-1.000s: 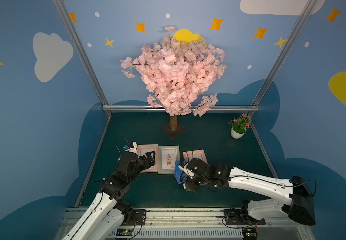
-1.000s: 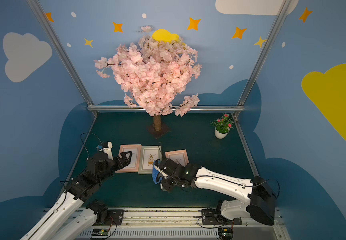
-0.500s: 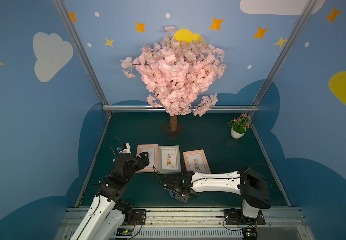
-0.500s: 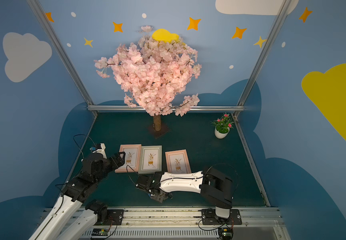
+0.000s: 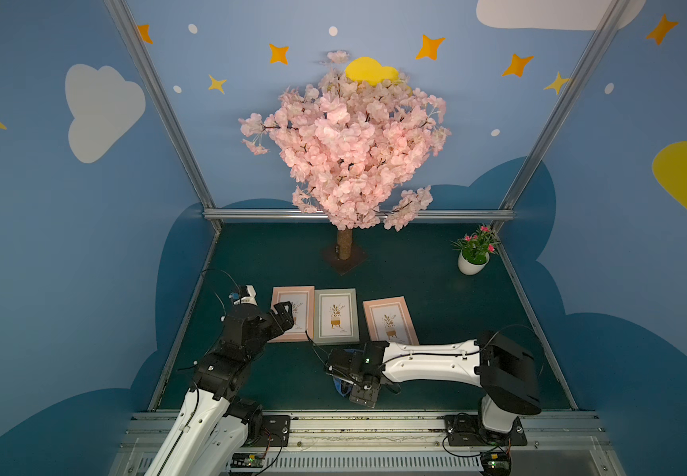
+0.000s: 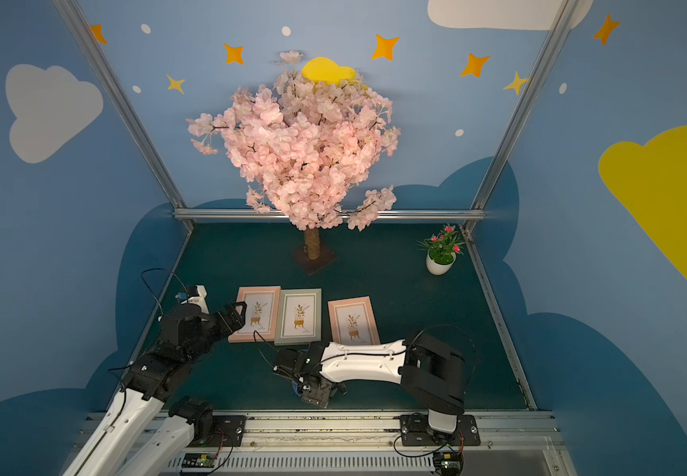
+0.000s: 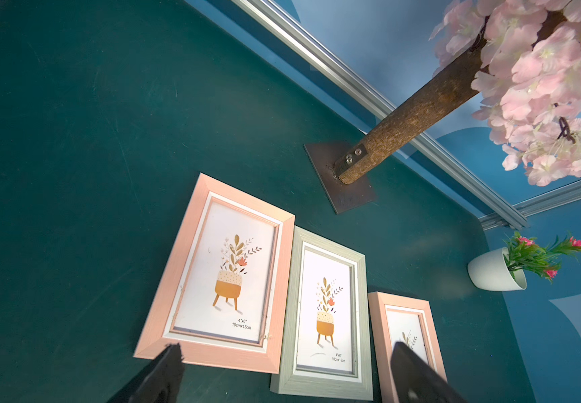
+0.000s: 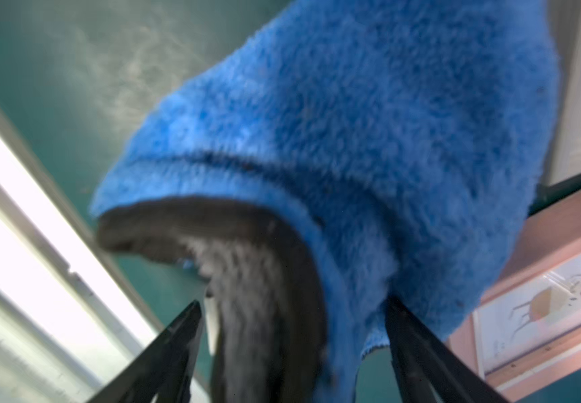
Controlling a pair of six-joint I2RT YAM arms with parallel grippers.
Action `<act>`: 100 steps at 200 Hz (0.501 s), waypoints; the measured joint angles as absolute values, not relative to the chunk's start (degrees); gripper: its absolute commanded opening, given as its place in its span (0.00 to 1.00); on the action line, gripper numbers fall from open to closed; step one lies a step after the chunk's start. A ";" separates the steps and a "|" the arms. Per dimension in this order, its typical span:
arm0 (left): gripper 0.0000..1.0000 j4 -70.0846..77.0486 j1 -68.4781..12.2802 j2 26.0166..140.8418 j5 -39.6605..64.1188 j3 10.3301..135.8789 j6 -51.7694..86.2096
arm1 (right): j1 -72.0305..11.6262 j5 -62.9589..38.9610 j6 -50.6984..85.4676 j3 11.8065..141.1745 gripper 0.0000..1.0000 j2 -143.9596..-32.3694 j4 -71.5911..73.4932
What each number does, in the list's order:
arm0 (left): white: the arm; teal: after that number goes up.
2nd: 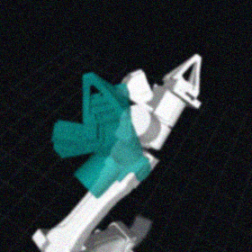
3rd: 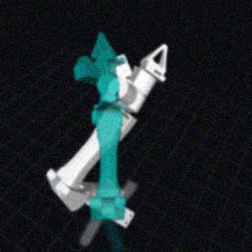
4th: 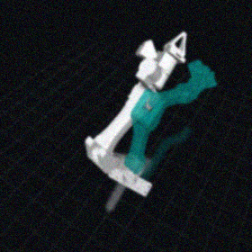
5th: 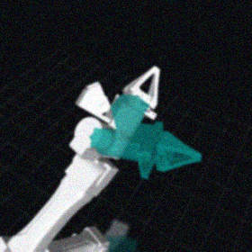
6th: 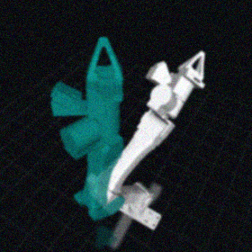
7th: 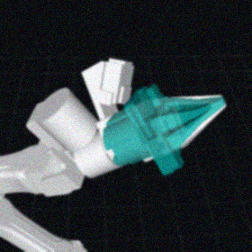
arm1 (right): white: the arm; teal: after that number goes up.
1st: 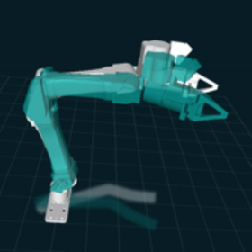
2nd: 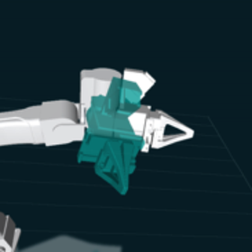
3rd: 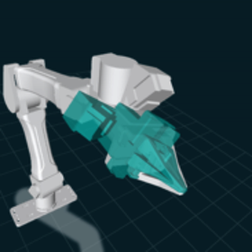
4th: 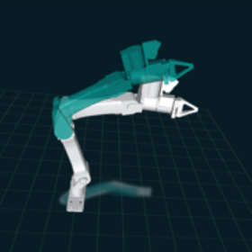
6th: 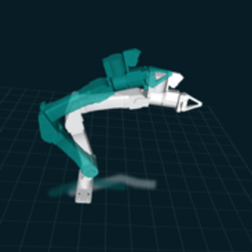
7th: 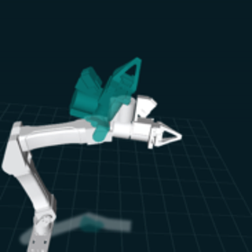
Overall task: Wipe the picture frame with a cloth
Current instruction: Place the cleaning item at the center of the board.
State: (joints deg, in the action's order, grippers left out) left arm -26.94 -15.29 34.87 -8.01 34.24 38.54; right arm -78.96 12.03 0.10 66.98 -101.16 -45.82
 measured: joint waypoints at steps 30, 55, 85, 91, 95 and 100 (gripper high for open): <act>0.93 -26.74 -14.85 35.64 -7.25 34.20 38.54 | -78.96 9.82 -0.51 65.28 0.88 -97.73 -44.38; 0.95 -26.50 -14.72 36.36 -6.83 33.80 38.41 | -78.96 8.71 -0.58 64.05 0.88 -95.31 -43.51; 1.00 -26.24 -14.61 38.15 -5.76 33.50 37.85 | -78.72 9.21 -0.49 63.92 0.88 -90.83 -43.46; 1.00 -26.22 -14.61 38.57 -5.72 33.47 37.87 | -78.52 9.47 -0.45 63.92 0.88 -89.52 -43.48; 1.00 -26.22 -14.61 38.83 -5.74 33.45 37.80 | -78.43 9.67 -0.40 63.90 0.88 -88.44 -43.51; 1.00 -26.20 -14.61 39.16 -5.82 33.39 37.76 | -78.06 10.00 -0.25 63.88 0.88 -86.78 -43.53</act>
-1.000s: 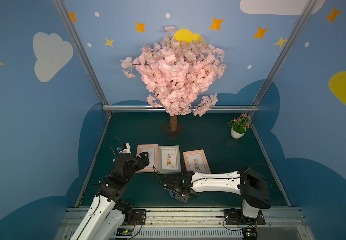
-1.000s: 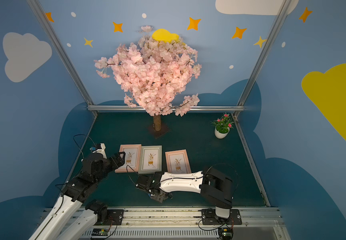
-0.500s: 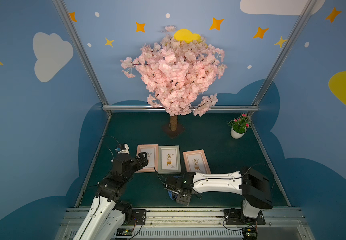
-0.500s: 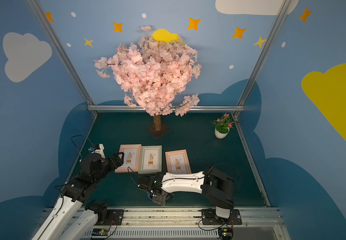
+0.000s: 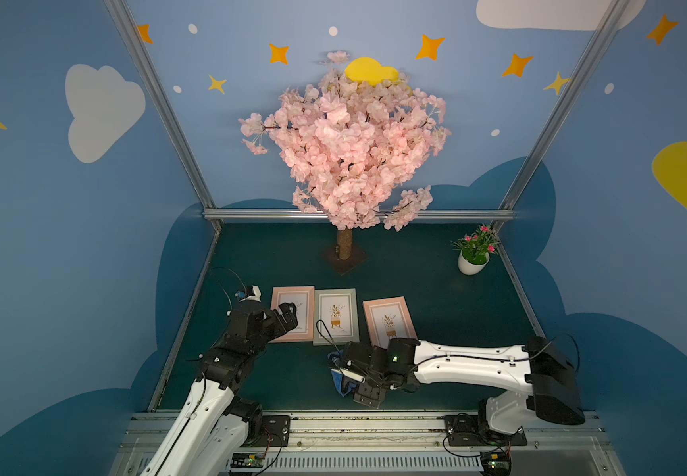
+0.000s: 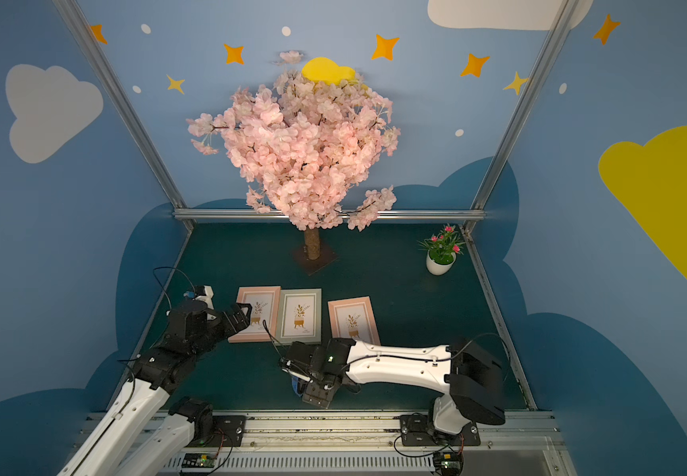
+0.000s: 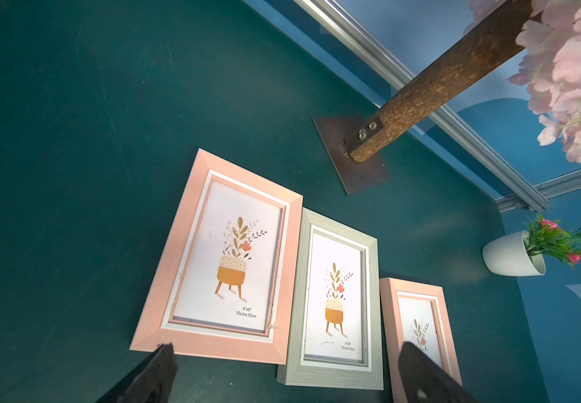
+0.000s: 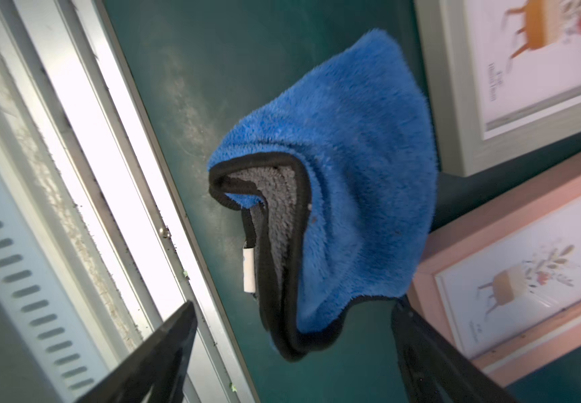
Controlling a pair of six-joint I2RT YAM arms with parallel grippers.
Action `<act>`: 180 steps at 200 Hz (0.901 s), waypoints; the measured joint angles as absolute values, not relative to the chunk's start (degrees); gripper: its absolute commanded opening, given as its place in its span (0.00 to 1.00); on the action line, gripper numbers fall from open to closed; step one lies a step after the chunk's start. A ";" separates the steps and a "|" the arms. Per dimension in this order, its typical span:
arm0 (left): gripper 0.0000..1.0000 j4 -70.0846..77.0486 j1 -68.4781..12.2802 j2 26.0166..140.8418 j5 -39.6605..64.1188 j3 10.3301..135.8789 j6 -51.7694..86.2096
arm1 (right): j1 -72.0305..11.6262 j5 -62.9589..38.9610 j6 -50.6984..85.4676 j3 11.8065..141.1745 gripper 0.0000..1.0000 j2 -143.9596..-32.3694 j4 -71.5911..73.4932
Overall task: Wipe the picture frame with a cloth
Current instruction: Place the cleaning item at the center of the board, then reset both arms
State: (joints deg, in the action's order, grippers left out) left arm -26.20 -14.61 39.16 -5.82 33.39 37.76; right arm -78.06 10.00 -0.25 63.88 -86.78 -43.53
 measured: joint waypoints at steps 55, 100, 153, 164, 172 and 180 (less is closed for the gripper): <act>1.00 -26.06 -14.61 42.22 -15.00 32.91 37.47 | -62.13 18.17 4.80 63.42 0.88 -71.35 -41.01; 1.00 -17.87 -14.48 45.58 -28.08 30.52 34.17 | -42.00 25.80 10.46 51.99 0.90 -61.87 -28.67; 1.00 0.30 -7.44 60.40 -35.75 28.60 21.63 | -23.99 33.71 11.44 41.30 0.90 -61.08 -14.76; 1.00 4.80 -6.70 63.68 -36.21 27.42 18.06 | -21.67 35.83 11.14 40.75 0.90 -62.72 -12.27; 1.00 7.97 -6.28 66.85 -36.36 26.76 15.46 | -19.79 37.08 10.57 40.29 0.90 -64.60 -10.04; 1.00 11.07 -5.96 69.65 -36.05 26.06 13.02 | -18.50 37.85 10.04 39.75 0.90 -66.26 -7.97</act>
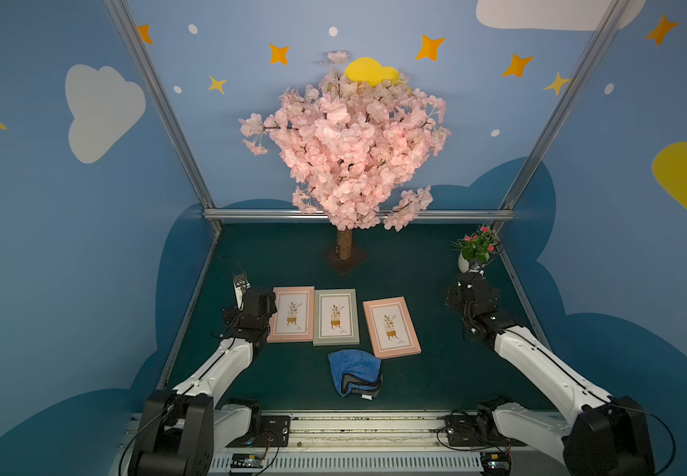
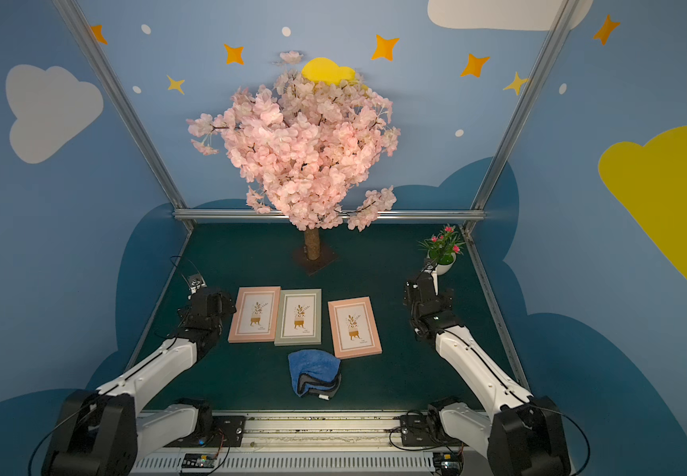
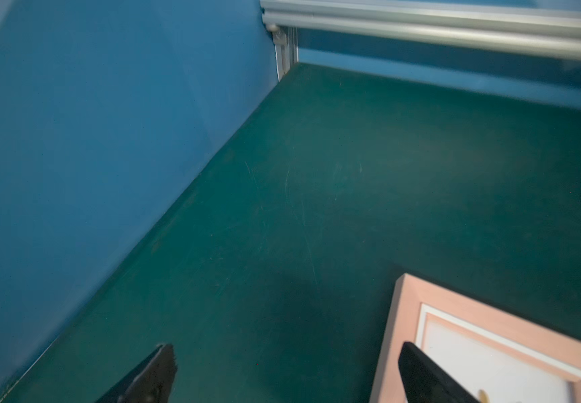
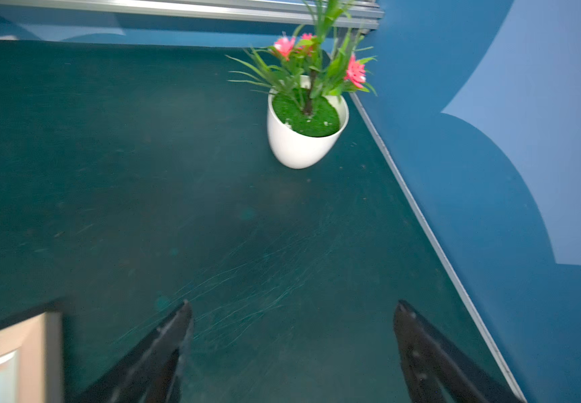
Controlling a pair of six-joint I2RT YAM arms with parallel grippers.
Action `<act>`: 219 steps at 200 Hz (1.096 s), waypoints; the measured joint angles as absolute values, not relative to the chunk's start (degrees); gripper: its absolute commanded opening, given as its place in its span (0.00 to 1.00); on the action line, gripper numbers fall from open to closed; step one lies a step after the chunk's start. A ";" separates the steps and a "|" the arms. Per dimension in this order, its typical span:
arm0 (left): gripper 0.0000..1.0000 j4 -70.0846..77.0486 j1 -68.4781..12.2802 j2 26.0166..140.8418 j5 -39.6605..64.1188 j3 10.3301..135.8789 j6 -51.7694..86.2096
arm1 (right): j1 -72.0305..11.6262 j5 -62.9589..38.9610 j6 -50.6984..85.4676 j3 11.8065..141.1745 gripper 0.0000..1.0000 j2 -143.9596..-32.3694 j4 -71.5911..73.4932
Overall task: Wipe the picture frame with a cloth
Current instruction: Reset both arms
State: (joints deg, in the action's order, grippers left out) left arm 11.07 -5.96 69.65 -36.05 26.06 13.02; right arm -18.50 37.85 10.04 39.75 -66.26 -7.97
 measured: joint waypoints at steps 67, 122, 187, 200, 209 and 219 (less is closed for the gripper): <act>1.00 36.62 -0.64 74.54 -21.56 16.97 3.60 | -11.40 36.49 3.97 27.11 0.91 -79.94 17.82; 1.00 62.06 2.68 91.64 -8.16 12.12 3.73 | -5.26 24.03 1.13 21.52 0.91 -77.84 33.76; 1.00 57.17 3.49 89.14 -3.11 20.05 4.36 | -2.68 12.19 2.11 18.65 0.92 -87.33 52.03; 1.00 56.93 3.49 89.30 -2.74 19.94 4.34 | -2.79 11.57 2.26 18.46 0.91 -89.10 51.00; 1.00 56.71 3.49 89.36 -2.57 19.75 4.34 | -2.94 11.44 2.35 19.07 0.91 -88.77 49.28; 1.00 56.34 3.49 89.36 -2.48 19.70 4.34 | -3.16 11.40 2.52 19.99 0.91 -88.07 48.34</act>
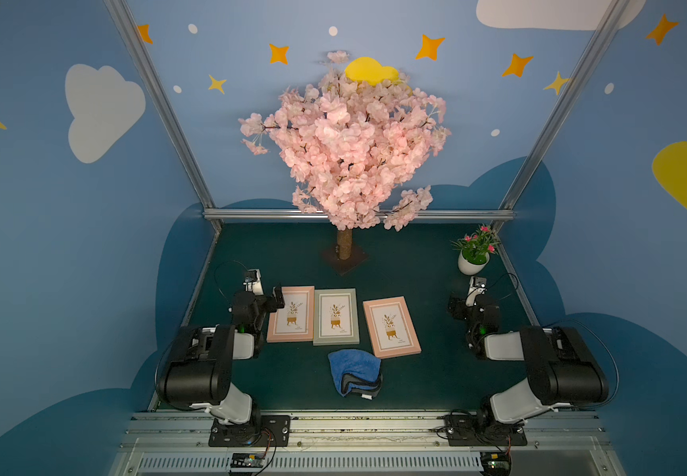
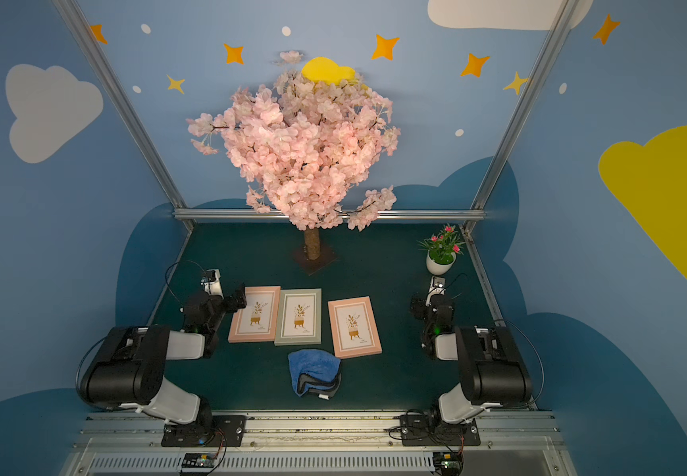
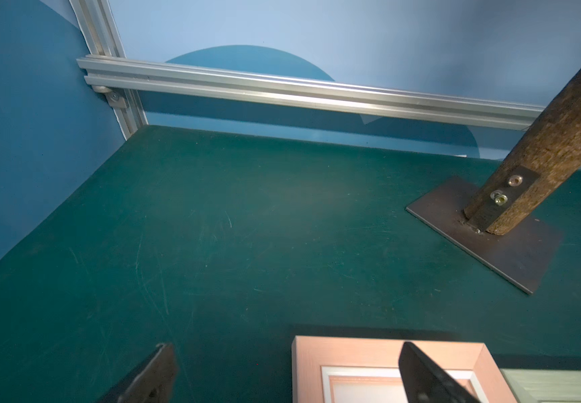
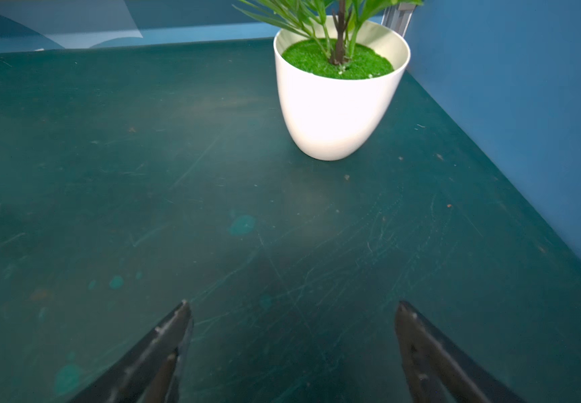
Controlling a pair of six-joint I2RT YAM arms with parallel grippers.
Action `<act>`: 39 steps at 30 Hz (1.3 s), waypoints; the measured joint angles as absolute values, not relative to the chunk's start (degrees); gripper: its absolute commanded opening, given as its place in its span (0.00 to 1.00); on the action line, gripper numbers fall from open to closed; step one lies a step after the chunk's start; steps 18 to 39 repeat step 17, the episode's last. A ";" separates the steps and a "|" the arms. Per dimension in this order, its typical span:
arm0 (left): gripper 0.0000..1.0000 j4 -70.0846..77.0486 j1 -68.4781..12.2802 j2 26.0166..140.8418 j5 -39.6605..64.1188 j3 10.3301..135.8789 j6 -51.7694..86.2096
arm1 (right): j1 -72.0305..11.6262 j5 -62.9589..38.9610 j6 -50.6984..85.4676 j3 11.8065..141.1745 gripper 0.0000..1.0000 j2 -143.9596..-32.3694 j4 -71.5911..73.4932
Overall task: Wipe the picture frame with a cloth
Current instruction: Reset both arms
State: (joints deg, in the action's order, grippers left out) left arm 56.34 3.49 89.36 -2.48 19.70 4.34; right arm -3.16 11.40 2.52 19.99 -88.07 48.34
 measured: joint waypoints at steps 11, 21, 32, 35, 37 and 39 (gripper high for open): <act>1.00 56.14 3.49 89.36 -2.33 19.70 4.32 | -4.01 11.31 1.39 20.56 0.91 -88.82 53.36; 1.00 56.14 3.49 89.36 -2.33 19.70 4.32 | -4.12 11.38 1.21 20.56 0.91 -88.86 53.41; 1.00 56.14 3.49 89.36 -2.33 19.70 4.32 | -4.12 11.38 1.21 20.56 0.91 -88.86 53.41; 1.00 56.14 3.49 89.36 -2.33 19.70 4.32 | -4.12 11.38 1.21 20.56 0.91 -88.86 53.41; 1.00 56.14 3.49 89.36 -2.33 19.70 4.32 | -4.12 11.38 1.21 20.56 0.91 -88.86 53.41; 1.00 56.14 3.49 89.36 -2.33 19.70 4.32 | -4.12 11.38 1.21 20.56 0.91 -88.86 53.41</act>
